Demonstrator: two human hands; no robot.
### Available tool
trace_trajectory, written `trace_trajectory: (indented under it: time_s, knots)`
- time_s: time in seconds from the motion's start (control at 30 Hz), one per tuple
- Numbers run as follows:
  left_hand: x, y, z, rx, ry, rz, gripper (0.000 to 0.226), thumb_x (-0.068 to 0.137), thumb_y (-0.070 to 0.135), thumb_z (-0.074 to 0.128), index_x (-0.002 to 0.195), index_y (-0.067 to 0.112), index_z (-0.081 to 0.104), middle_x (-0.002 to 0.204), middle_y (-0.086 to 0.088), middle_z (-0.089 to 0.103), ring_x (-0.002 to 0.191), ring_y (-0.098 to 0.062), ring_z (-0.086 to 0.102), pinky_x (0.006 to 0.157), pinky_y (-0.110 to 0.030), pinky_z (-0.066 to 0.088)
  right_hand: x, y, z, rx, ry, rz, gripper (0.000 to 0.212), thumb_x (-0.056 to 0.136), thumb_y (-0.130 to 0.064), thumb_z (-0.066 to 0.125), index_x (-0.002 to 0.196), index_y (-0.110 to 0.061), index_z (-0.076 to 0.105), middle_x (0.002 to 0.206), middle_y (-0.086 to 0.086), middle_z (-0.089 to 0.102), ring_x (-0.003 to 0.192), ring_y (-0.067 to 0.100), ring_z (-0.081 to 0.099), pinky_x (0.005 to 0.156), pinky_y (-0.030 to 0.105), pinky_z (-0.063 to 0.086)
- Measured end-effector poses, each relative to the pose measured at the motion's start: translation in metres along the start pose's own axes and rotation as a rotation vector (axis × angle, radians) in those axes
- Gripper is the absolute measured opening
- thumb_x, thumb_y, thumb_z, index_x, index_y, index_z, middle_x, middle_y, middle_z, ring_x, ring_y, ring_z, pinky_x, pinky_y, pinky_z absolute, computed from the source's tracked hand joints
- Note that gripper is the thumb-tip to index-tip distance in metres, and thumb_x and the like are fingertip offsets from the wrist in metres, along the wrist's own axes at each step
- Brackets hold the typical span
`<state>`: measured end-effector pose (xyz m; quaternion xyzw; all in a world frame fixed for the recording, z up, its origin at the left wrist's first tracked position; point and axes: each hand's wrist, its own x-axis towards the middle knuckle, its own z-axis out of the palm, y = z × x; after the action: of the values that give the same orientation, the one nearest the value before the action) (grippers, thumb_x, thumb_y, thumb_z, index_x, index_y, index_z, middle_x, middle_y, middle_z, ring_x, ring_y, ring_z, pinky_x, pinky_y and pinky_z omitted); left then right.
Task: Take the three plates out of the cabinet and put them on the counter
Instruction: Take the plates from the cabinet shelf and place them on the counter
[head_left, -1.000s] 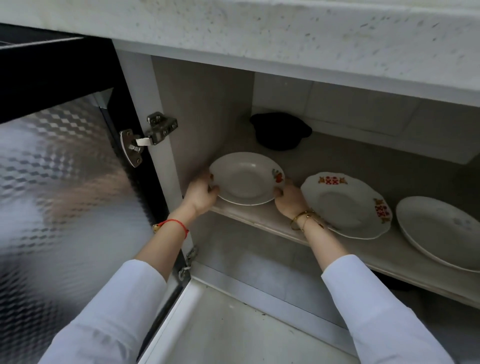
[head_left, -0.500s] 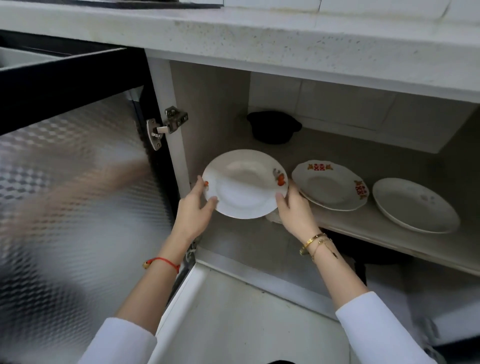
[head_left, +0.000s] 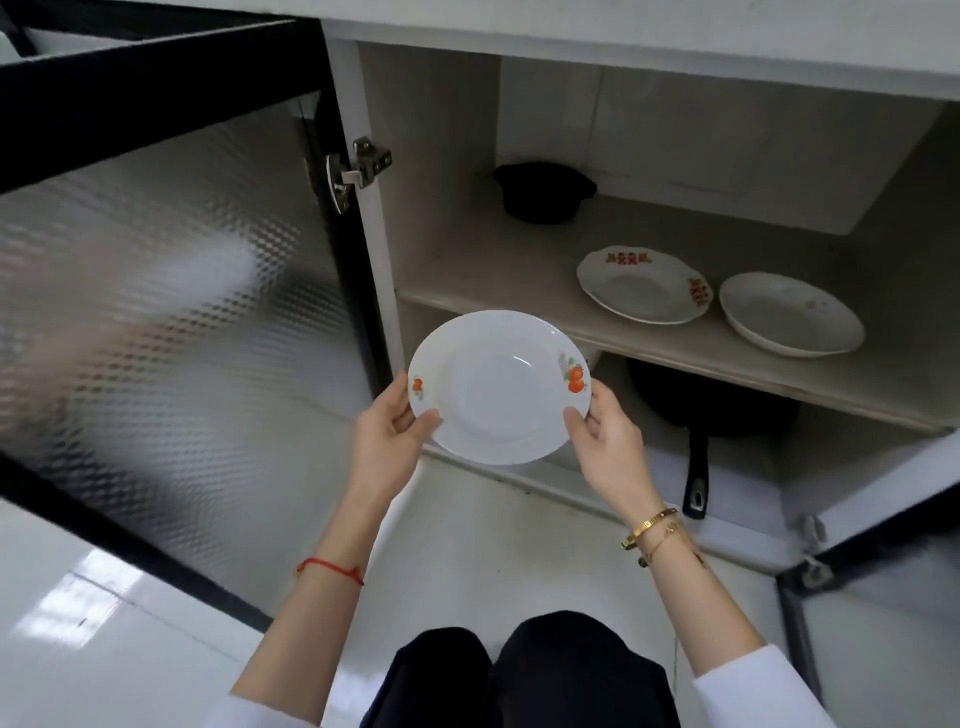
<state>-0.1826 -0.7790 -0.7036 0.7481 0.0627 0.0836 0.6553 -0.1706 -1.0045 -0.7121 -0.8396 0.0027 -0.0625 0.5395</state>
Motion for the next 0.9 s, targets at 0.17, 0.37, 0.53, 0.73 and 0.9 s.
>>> trace_trajectory:
  time_s: [0.17,0.37,0.53,0.73,0.9]
  knots:
    - [-0.028,-0.011,-0.007,-0.082,0.026,-0.049,0.058,0.085,-0.011,0.061,0.133,0.022,0.053,0.104,0.03,0.068,0.096,0.014,0.064,0.075,-0.005,0.05,-0.032,0.007,-0.001,0.165,-0.022,0.029,0.039,0.092,-0.008,0.057,0.129,-0.021,0.05,0.119,-0.012,0.066,0.11,-0.001,0.062,0.091,0.011,0.049]
    - [-0.045,-0.016,-0.01,-0.14,0.034,-0.123,0.057,0.087,-0.007,0.061,0.14,0.01,0.049,0.128,0.001,0.065,0.111,-0.006,0.065,0.09,-0.021,0.054,-0.05,0.013,0.0,0.194,-0.04,0.064,0.047,0.091,-0.011,0.061,0.135,-0.012,0.046,0.126,-0.006,0.064,0.112,0.001,0.062,0.096,0.021,0.051]
    - [-0.047,-0.022,-0.009,-0.161,0.055,-0.174,0.058,0.086,-0.005,0.063,0.141,0.011,0.048,0.128,0.001,0.065,0.1,0.009,0.065,0.071,-0.008,0.052,-0.051,0.018,0.001,0.224,-0.057,0.083,0.048,0.09,-0.01,0.062,0.135,-0.017,0.048,0.124,-0.011,0.065,0.11,-0.002,0.062,0.096,0.021,0.051]
    - [-0.043,-0.002,-0.013,-0.195,0.081,-0.224,0.058,0.087,-0.004,0.063,0.139,0.016,0.051,0.125,0.004,0.068,0.11,-0.006,0.066,0.087,-0.018,0.054,-0.04,0.003,-0.003,0.234,-0.069,0.082,0.048,0.089,-0.007,0.063,0.134,-0.02,0.05,0.122,-0.014,0.066,0.113,0.001,0.062,0.095,0.022,0.051]
    - [-0.047,0.062,-0.029,-0.19,0.099,-0.229,0.057,0.085,-0.004,0.065,0.136,0.02,0.055,0.124,0.006,0.068,0.114,-0.008,0.064,0.09,-0.023,0.054,-0.04,-0.052,-0.02,0.239,-0.075,0.104,0.051,0.089,-0.007,0.063,0.136,-0.018,0.048,0.127,-0.009,0.065,0.117,0.004,0.061,0.099,0.023,0.049]
